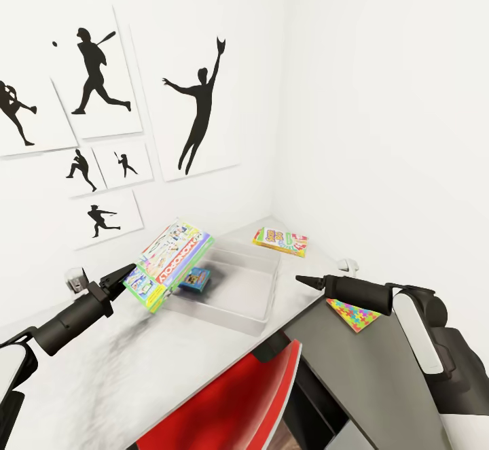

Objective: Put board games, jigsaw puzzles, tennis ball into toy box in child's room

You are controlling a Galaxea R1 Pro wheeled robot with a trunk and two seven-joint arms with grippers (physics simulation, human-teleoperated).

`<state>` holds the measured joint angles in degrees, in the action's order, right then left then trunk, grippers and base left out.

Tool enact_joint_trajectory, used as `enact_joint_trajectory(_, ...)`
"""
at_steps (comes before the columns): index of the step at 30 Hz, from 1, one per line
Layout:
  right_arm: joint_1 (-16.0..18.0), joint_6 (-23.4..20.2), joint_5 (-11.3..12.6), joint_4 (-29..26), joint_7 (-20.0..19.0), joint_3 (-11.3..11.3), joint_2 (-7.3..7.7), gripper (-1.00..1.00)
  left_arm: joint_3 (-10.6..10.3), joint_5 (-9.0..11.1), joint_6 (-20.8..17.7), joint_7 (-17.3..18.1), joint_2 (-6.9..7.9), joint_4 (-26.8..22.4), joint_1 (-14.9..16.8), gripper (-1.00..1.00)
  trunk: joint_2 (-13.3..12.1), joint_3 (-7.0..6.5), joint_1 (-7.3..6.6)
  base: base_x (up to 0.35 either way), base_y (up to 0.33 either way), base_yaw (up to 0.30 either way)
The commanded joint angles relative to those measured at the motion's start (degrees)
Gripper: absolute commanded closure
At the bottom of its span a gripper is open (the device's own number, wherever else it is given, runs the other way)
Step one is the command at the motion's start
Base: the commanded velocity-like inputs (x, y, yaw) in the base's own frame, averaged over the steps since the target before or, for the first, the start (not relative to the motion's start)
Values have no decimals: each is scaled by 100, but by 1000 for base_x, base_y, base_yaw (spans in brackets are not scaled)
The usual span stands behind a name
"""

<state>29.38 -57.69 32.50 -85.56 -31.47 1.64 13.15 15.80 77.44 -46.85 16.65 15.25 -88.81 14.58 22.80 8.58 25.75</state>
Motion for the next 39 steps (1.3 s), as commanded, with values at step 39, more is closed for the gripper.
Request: enact_joint_trajectory(39, -59, -230, -33, -255, -52, 77, -23, -100, 17, -29, -156, 153, 54, -76, -172, 100, 12, 12, 3, 0, 0, -32)
